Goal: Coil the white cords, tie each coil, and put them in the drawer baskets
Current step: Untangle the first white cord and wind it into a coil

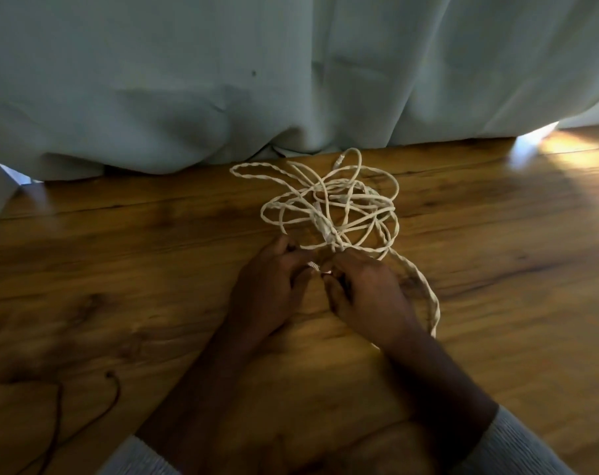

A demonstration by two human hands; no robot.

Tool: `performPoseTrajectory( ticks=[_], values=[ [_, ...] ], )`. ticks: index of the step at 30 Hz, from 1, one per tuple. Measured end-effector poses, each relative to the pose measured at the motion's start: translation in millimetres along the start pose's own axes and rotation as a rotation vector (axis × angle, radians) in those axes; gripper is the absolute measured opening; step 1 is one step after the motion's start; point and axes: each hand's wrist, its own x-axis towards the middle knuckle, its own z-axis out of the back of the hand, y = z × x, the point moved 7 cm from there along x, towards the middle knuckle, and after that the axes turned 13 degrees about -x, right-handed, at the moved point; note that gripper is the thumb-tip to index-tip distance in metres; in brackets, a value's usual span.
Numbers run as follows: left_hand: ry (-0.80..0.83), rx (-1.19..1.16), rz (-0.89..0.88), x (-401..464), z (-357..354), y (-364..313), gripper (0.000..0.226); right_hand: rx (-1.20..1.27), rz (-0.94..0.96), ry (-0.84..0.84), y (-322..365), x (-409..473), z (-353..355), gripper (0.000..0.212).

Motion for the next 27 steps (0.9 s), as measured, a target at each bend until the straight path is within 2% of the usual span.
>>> performPoseTrajectory(
  ticks=[5,9,11,13,17,20,22,25,27],
  values=[
    [0.005,0.000,-0.004,0,1,-1,0.026,0.044,0.011,-0.046,-4,-2,3,0.015],
    [-0.042,-0.067,-0.024,0,4,2,0.019,0.021,-0.015,-0.108,-5,-8,15,0.027],
    [-0.100,-0.185,-0.007,1,12,3,0.014,-0.021,-0.072,-0.080,-11,-11,20,0.032],
    [-0.152,-0.330,0.055,0,21,5,0.009,-0.075,-0.143,-0.030,-18,-16,23,0.028],
    [-0.210,-0.709,0.131,-2,30,8,0.025,-0.225,-0.208,-0.027,-19,-20,33,0.019],
    [-0.185,-0.764,0.090,-8,35,-4,0.041,-0.175,-0.139,-0.107,-10,-19,37,0.026],
    [-0.128,-0.862,0.111,-13,30,-12,0.039,-0.048,-0.044,-0.098,0,-19,32,0.036],
    [-0.096,-1.169,0.178,-19,26,-22,0.028,0.033,0.150,-0.067,23,-21,21,0.029],
    [-0.122,-1.306,0.181,-23,33,-26,0.024,0.078,0.207,-0.064,34,-23,15,0.021]
  ],
)
